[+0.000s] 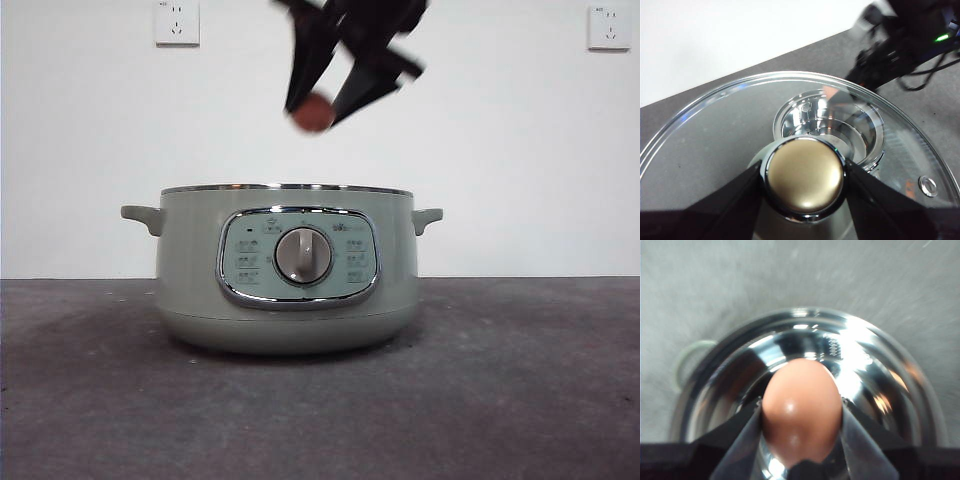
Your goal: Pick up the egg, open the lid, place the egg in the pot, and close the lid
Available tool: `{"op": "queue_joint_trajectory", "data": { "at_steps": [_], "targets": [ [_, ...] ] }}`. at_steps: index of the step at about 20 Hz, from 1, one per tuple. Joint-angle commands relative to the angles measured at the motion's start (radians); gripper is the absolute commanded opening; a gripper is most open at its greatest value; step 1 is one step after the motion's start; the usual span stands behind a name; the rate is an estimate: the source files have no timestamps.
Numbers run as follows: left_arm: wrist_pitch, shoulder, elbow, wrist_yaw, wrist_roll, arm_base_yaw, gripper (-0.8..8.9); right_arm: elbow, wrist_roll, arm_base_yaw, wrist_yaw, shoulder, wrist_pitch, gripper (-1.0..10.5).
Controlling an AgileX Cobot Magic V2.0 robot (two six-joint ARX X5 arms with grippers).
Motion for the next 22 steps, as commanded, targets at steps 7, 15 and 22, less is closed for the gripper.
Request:
{"op": "queue_joint_trajectory", "data": {
  "at_steps": [7, 15, 22],
  "targets": [
    [0.028, -0.013, 0.007, 0.008, -0.004, 0.003, -0.08, 0.121, -0.067, 0.011, 0.003, 0.255, -0.056, -0.2],
    [0.030, -0.013, 0.007, 0.008, -0.004, 0.003, -0.08, 0.121, -0.130, 0.024, 0.042, 0.304, -0.129, -0.2],
    [0.022, -0.013, 0.007, 0.008, -0.003, 0.003, -0.08, 0.121, -0.141, 0.036, 0.053, 0.340, -0.176, -0.1]
  ]
}}
